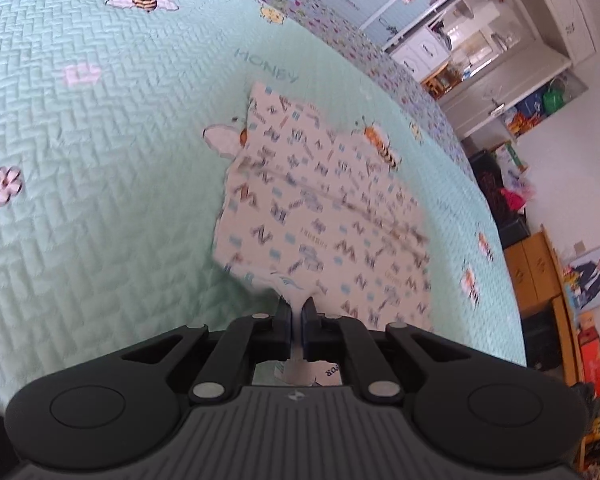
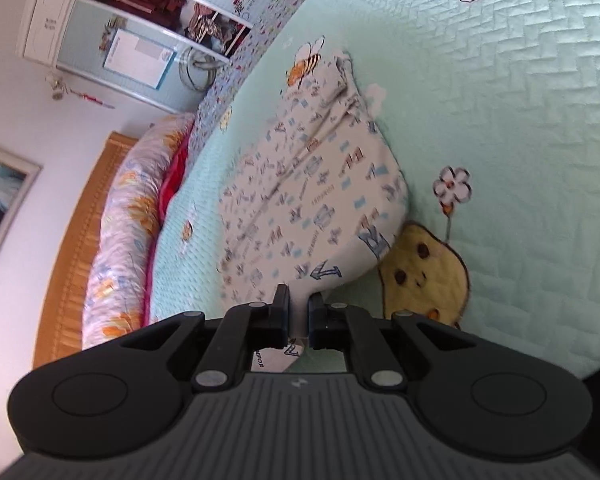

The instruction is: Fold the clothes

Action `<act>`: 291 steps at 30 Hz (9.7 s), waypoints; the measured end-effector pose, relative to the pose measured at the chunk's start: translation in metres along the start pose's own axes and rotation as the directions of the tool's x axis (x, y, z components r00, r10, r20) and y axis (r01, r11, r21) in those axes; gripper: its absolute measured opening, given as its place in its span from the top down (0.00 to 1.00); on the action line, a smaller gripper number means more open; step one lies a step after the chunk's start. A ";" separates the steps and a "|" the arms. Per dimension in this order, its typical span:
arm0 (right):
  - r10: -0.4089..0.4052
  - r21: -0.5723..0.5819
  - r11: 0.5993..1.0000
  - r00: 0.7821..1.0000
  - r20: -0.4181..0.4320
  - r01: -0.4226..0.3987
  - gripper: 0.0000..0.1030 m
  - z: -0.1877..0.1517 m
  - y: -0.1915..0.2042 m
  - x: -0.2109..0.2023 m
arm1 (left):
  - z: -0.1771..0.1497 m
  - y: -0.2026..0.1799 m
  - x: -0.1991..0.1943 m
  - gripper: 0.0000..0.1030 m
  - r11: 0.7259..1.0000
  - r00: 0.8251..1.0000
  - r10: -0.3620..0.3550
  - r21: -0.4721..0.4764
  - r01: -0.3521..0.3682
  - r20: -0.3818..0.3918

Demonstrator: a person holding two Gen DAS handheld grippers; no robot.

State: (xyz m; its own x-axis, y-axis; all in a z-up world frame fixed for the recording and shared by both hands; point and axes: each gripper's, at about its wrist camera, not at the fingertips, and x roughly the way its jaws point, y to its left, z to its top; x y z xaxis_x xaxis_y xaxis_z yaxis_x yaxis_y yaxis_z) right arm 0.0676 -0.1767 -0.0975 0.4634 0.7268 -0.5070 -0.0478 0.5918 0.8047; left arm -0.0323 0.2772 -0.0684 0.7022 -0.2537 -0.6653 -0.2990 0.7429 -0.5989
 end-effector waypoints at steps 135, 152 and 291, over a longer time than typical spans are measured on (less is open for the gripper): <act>-0.392 -0.590 0.656 0.880 0.268 0.472 1.00 0.076 0.035 0.168 | 0.086 -0.003 0.141 0.92 0.857 0.976 0.191 0.467 -0.217 0.104; -0.336 -0.536 0.720 0.897 0.287 0.441 0.65 0.080 0.035 0.145 | 0.093 0.013 0.123 0.73 0.901 0.991 0.094 0.414 -0.125 0.094; -0.250 -0.340 0.887 0.945 0.211 0.311 0.77 0.228 0.000 0.242 | 0.060 -0.029 0.152 0.59 0.811 0.984 0.166 0.560 -0.169 0.056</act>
State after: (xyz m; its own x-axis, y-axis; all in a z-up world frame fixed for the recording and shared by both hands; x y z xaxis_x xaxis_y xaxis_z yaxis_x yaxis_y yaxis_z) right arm 0.3813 -0.0808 -0.1500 0.6365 0.4649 -0.6154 -0.1993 0.8699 0.4511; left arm 0.1216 0.2546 -0.1257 0.6777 -0.0916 -0.7296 0.0011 0.9923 -0.1236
